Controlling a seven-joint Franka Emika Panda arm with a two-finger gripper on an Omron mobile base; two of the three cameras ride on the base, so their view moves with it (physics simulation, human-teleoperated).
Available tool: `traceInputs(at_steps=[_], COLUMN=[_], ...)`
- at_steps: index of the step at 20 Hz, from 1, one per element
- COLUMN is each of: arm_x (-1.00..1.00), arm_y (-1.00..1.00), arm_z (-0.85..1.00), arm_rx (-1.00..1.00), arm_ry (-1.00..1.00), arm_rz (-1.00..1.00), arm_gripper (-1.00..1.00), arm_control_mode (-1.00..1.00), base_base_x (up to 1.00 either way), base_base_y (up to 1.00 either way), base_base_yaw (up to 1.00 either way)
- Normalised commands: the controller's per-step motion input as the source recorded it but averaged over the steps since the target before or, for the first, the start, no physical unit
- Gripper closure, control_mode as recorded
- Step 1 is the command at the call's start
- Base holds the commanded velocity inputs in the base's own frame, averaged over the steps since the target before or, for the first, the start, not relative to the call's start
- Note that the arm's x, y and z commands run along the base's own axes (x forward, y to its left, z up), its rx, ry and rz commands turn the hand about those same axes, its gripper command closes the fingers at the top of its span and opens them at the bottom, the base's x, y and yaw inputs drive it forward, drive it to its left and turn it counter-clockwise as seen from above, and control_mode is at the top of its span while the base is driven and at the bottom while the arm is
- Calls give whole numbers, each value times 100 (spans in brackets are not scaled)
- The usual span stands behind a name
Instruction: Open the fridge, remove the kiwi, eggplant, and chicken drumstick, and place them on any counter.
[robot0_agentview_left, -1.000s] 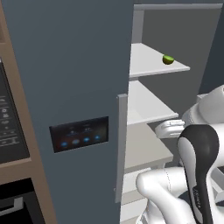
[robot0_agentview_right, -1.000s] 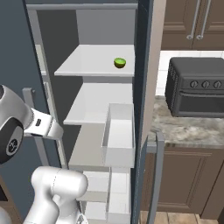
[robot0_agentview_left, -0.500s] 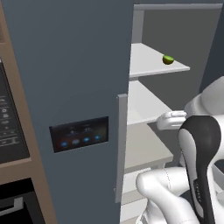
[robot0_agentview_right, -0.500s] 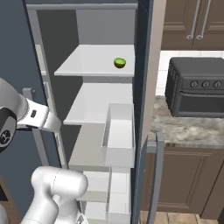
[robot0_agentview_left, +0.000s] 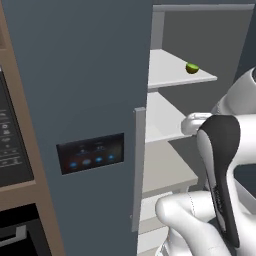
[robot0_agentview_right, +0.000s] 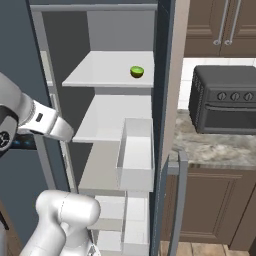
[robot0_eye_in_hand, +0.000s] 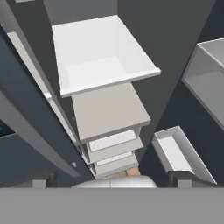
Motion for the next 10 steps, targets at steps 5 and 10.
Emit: traceInputs(at_steps=[5, 10], arm_x=[41, 24], arm_y=[-28, -23], arm_z=[0, 10], arm_rx=[-7, -3], arm_ry=[-8, -10], arm_rz=[-1, 0], arm_gripper=[-100, -100], arm_control_mode=[-100, -100], base_base_x=[0, 0], base_base_y=[0, 0], base_base_yaw=[0, 0])
